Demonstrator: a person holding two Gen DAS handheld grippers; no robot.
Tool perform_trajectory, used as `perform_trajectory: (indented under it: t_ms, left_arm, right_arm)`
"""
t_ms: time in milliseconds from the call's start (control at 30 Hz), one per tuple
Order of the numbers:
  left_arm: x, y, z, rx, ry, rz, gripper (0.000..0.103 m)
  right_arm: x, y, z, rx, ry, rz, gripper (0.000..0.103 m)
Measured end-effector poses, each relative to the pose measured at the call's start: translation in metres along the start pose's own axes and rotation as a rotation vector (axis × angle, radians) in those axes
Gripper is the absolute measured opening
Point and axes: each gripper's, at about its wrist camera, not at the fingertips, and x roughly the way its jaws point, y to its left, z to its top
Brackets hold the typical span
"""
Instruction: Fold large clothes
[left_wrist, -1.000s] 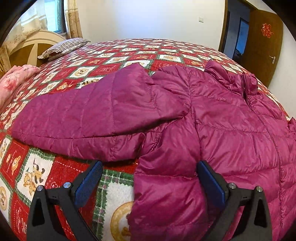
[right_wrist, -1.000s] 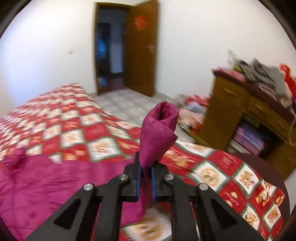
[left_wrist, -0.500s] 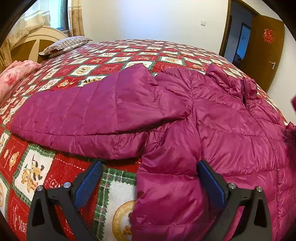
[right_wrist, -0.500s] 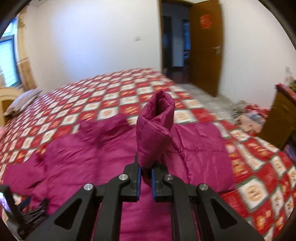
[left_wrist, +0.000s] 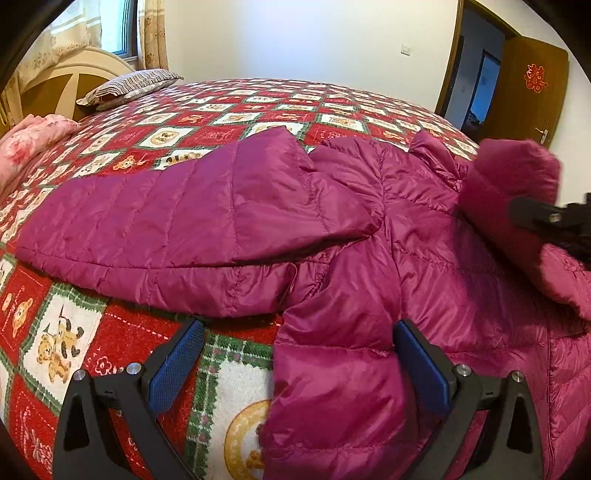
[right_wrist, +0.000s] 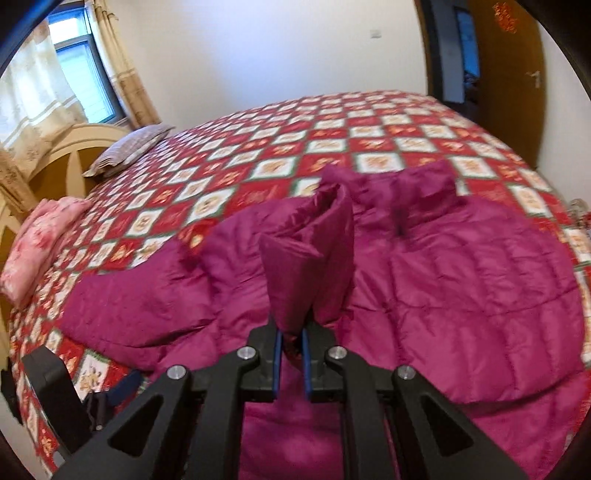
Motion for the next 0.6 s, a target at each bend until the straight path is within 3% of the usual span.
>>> perform_trajectory:
  t_ms: [167,233,267,300,500,567,600]
  left_arm:
    - [0.001,0.000,0.000,-0.002,-0.002,-0.004,0.102]
    - [0.001,0.000,0.000,-0.002,-0.001,-0.004,0.102]
    - [0.000,0.000,0.000,-0.002,-0.001,-0.003,0.102]
    - [0.001,0.000,0.000,-0.002,-0.001,-0.003,0.102]
    - [0.001,0.000,0.000,0.002,0.000,0.002,0.102]
    - [0.002,0.000,0.000,0.003,0.001,0.004,0.102]
    - [0.002,0.000,0.000,0.004,0.001,0.004,0.102]
  right_arm:
    - [0.019,0.006,-0.005,-0.016,0.046,0.075,0.018]
    - [0.024,0.010,-0.005,-0.026,0.062,0.095,0.028]
    - [0.023,0.010,-0.005,-0.023,0.065,0.127,0.041]
    - [0.020,0.009,-0.005,-0.013,0.053,0.155,0.046]
    - [-0.018,0.004,0.005,-0.010,-0.024,0.195,0.046]
    - [-0.031,-0.006,0.006,-0.004,-0.054,0.157,0.046]
    - [-0.037,-0.015,0.005,0.002,-0.067,0.079,0.046]
